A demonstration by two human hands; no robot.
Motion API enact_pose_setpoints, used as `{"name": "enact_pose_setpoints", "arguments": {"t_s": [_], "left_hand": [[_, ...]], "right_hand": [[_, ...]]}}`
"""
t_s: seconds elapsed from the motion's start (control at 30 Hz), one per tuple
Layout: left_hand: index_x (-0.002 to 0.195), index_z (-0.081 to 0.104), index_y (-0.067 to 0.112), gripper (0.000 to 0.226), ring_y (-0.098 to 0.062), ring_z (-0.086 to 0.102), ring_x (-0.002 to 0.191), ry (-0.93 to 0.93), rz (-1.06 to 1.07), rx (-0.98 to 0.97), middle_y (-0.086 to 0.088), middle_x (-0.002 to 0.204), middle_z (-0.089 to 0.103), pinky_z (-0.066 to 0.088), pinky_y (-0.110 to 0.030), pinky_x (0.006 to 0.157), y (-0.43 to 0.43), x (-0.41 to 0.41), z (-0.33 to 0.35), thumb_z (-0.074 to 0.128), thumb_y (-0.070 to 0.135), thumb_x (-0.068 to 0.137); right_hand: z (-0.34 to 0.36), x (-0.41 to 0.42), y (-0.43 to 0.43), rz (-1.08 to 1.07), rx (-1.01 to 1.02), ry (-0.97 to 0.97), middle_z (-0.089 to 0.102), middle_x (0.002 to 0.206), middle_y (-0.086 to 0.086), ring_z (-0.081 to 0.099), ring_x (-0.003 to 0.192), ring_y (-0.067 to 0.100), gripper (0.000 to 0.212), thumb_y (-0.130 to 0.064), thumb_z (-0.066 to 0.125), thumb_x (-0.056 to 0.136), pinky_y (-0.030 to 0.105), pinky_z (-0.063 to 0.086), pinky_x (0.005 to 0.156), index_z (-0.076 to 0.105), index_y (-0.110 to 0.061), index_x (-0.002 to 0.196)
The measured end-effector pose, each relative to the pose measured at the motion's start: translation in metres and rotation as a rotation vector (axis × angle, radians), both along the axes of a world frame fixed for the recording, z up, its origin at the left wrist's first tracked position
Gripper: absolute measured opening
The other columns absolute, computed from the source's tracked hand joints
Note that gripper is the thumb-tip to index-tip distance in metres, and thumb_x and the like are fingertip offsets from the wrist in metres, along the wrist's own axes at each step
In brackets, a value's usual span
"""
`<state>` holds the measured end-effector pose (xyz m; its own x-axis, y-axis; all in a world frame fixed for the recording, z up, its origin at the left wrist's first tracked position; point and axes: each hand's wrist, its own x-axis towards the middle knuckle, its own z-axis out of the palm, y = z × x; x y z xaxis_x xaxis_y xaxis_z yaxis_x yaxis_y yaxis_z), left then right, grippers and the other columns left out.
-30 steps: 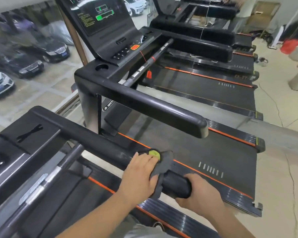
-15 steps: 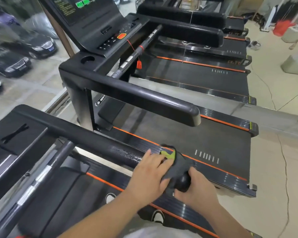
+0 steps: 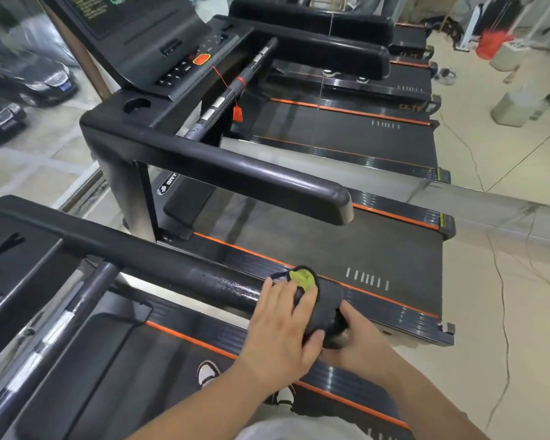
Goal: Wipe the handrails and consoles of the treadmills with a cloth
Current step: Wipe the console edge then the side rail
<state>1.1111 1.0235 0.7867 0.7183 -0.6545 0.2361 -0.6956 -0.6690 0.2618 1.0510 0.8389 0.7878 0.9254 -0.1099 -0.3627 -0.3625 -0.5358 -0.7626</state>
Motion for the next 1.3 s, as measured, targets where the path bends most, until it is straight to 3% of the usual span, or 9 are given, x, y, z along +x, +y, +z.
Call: {"name": "enact_pose_setpoints", "arguments": {"t_s": [0.17, 0.27, 0.47, 0.63, 0.8, 0.93, 1.03, 1.2, 1.3], "left_hand": [[0.143, 0.048, 0.024, 0.07, -0.026, 0.052, 0.124, -0.119, -0.27, 0.17, -0.008, 0.131, 0.056, 0.028, -0.057, 0.121, 0.042, 0.042, 0.009, 0.072, 0.045, 0.081], [0.141, 0.055, 0.017, 0.064, -0.029, 0.056, 0.122, -0.107, -0.177, 0.115, -0.01, 0.127, 0.059, 0.029, -0.057, 0.12, 0.086, 0.07, 0.006, 0.074, 0.039, 0.084], [0.135, 0.058, 0.011, 0.053, -0.038, 0.054, 0.12, 0.017, 0.184, -0.018, -0.013, 0.126, 0.053, 0.026, -0.053, 0.122, 0.055, 0.034, 0.002, 0.06, 0.034, 0.087], [0.141, 0.053, 0.017, 0.064, -0.034, 0.051, 0.122, 0.041, -0.074, 0.012, -0.012, 0.128, 0.053, 0.013, -0.049, 0.127, -0.019, -0.014, 0.003, 0.061, 0.045, 0.084], [0.143, 0.048, 0.027, 0.083, -0.025, 0.053, 0.125, -0.01, -0.254, 0.184, -0.006, 0.131, 0.053, 0.023, -0.054, 0.123, 0.018, 0.017, 0.011, 0.08, 0.049, 0.07], [0.139, 0.057, 0.019, 0.085, -0.03, 0.056, 0.122, -0.066, -0.131, 0.178, -0.012, 0.129, 0.057, 0.027, -0.056, 0.122, 0.081, 0.054, 0.01, 0.09, 0.036, 0.063], [0.136, 0.06, 0.011, 0.077, -0.037, 0.056, 0.121, -0.054, 0.026, 0.142, -0.017, 0.127, 0.056, 0.025, -0.055, 0.122, 0.098, 0.056, 0.008, 0.089, 0.041, 0.07], [0.134, 0.061, 0.016, 0.083, -0.04, 0.054, 0.121, -0.014, -0.029, 0.145, -0.02, 0.129, 0.055, 0.024, -0.057, 0.122, 0.031, 0.015, 0.001, 0.091, 0.045, 0.061], [0.13, 0.059, 0.022, 0.072, -0.033, 0.058, 0.112, -0.064, -0.17, 0.137, -0.012, 0.121, 0.058, 0.023, -0.053, 0.123, -0.017, -0.003, -0.002, 0.084, 0.038, 0.065]], "right_hand": [[0.005, -0.001, -0.007, 0.013, 0.065, 0.089, 0.069, 0.105, -0.023, 0.065, 0.1, -0.001, 0.069, -0.002, 0.08, 0.071, 0.006, 0.045, 0.078, 0.056, -0.042, 0.122], [0.01, -0.002, -0.006, -0.024, 0.173, 0.133, 0.065, 0.119, -0.017, 0.059, 0.1, -0.014, 0.073, -0.007, 0.086, 0.077, 0.0, 0.041, 0.078, 0.053, -0.042, 0.13], [0.02, -0.002, -0.003, -0.178, 0.387, 0.173, 0.067, 0.114, -0.031, 0.056, 0.104, -0.021, 0.027, -0.056, 0.056, 0.097, -0.002, 0.04, 0.075, 0.065, -0.048, 0.121], [0.016, 0.0, 0.0, -0.297, 0.498, 0.104, 0.078, 0.105, -0.003, 0.069, 0.087, 0.001, 0.037, -0.041, 0.046, 0.106, 0.006, 0.048, 0.07, 0.074, -0.018, 0.115], [0.011, -0.006, 0.005, -0.291, 0.496, 0.054, 0.077, 0.109, -0.004, 0.07, 0.101, 0.008, 0.024, -0.027, 0.053, 0.106, 0.013, 0.053, 0.075, 0.07, -0.02, 0.12], [0.014, -0.01, 0.005, -0.29, 0.451, 0.081, 0.068, 0.105, -0.035, 0.061, 0.096, -0.022, 0.027, -0.029, 0.044, 0.11, -0.004, 0.041, 0.072, 0.065, -0.039, 0.123], [0.014, -0.01, 0.0, -0.27, 0.41, 0.142, 0.058, 0.12, -0.037, 0.053, 0.091, -0.033, 0.036, -0.048, 0.034, 0.109, 0.002, 0.037, 0.079, 0.06, -0.045, 0.133], [0.01, -0.003, -0.005, -0.334, 0.458, 0.184, 0.069, 0.116, -0.029, 0.057, 0.11, -0.018, 0.054, -0.058, 0.022, 0.107, 0.023, 0.031, 0.105, 0.07, -0.041, 0.124], [0.002, 0.0, -0.006, -0.443, 0.562, 0.139, 0.074, 0.117, -0.017, 0.066, 0.113, -0.002, 0.051, -0.057, 0.031, 0.107, 0.021, 0.047, 0.097, 0.072, -0.03, 0.122]]}}
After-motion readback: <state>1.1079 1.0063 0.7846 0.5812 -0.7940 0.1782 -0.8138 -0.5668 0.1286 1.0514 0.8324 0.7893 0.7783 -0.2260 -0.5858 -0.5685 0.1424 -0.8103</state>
